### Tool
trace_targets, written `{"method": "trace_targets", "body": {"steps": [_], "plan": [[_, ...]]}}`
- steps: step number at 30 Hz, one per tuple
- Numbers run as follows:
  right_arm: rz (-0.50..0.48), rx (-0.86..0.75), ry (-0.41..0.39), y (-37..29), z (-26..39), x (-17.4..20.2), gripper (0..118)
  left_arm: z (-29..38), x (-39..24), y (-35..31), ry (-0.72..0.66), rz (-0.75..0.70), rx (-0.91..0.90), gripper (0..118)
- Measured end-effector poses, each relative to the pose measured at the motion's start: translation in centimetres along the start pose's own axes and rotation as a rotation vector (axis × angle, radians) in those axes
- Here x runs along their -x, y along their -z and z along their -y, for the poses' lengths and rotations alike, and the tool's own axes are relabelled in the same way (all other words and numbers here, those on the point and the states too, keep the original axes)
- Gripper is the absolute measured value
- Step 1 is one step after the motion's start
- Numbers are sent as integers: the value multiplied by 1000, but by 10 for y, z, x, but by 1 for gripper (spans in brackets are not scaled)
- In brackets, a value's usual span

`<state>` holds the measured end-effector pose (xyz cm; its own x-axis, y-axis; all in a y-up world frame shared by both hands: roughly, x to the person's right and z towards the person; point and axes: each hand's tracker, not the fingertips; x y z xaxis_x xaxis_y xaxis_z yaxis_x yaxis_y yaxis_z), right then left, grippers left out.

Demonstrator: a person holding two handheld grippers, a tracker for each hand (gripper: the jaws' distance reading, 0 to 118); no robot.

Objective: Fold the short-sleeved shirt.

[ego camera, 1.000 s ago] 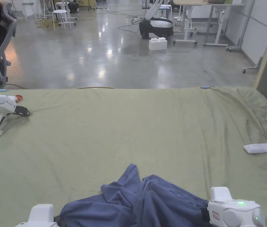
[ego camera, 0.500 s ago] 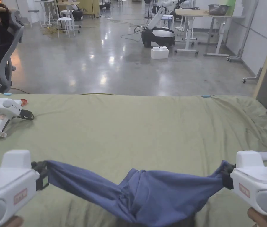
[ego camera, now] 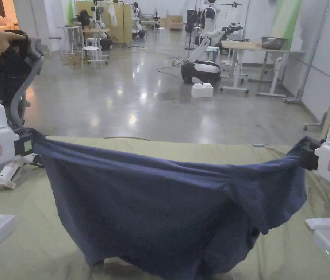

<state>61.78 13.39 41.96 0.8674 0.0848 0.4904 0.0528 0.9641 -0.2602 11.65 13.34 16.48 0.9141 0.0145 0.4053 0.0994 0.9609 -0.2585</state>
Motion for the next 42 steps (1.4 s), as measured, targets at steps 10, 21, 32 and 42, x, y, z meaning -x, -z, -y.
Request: {"method": "trace_targets", "body": {"steps": [10,21,32,42], "plan": [[24,-76,7,62,-92,29,5,-77,3,49,42,-49,-30,0],[33,-138,-50,77,-128,51,4,-107,6,64,16,-90,-55,0],[38,6,-63,73,-16,51,4,22,-1,55,-13,-52,81,0],[35,107,-66,10,81,31,5,119,6,-32,-23,-6,106,0]]}}
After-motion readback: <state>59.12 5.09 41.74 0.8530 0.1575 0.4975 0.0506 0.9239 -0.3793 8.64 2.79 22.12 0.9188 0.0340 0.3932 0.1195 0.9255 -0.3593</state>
